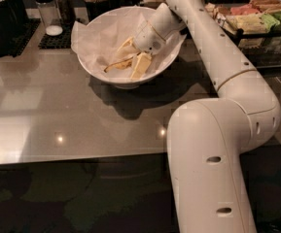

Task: Pick banana from white bowl

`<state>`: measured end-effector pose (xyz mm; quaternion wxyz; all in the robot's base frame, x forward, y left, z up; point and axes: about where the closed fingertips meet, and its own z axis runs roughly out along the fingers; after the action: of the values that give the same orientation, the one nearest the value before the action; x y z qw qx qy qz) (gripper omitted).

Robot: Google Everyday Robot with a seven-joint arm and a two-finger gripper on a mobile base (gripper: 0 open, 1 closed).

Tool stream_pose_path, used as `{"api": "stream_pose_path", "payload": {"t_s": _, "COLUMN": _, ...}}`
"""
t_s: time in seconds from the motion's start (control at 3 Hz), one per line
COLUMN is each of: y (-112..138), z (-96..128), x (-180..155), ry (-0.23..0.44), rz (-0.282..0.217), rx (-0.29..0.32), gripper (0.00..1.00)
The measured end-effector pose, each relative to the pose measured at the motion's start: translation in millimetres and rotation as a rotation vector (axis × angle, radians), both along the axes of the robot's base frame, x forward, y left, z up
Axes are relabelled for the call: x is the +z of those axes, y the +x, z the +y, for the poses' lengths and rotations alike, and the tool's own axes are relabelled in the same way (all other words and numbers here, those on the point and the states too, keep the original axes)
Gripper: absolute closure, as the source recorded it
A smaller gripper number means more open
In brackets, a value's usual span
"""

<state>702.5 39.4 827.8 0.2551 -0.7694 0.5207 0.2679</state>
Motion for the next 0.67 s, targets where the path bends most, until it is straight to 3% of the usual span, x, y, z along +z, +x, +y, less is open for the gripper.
{"api": "stream_pose_path", "payload": {"t_s": 0.33, "y": -3.4, "z": -4.9, "x": -10.0, "ry": -0.013, "rz": 0.025, "rx": -0.012, "gripper": 0.42}}
{"api": "stream_pose_path", "payload": {"t_s": 0.67, "y": -3.5, "z": -5.0, "x": -6.4, "ry": -0.013, "rz": 0.025, "rx": -0.013, "gripper": 0.66}}
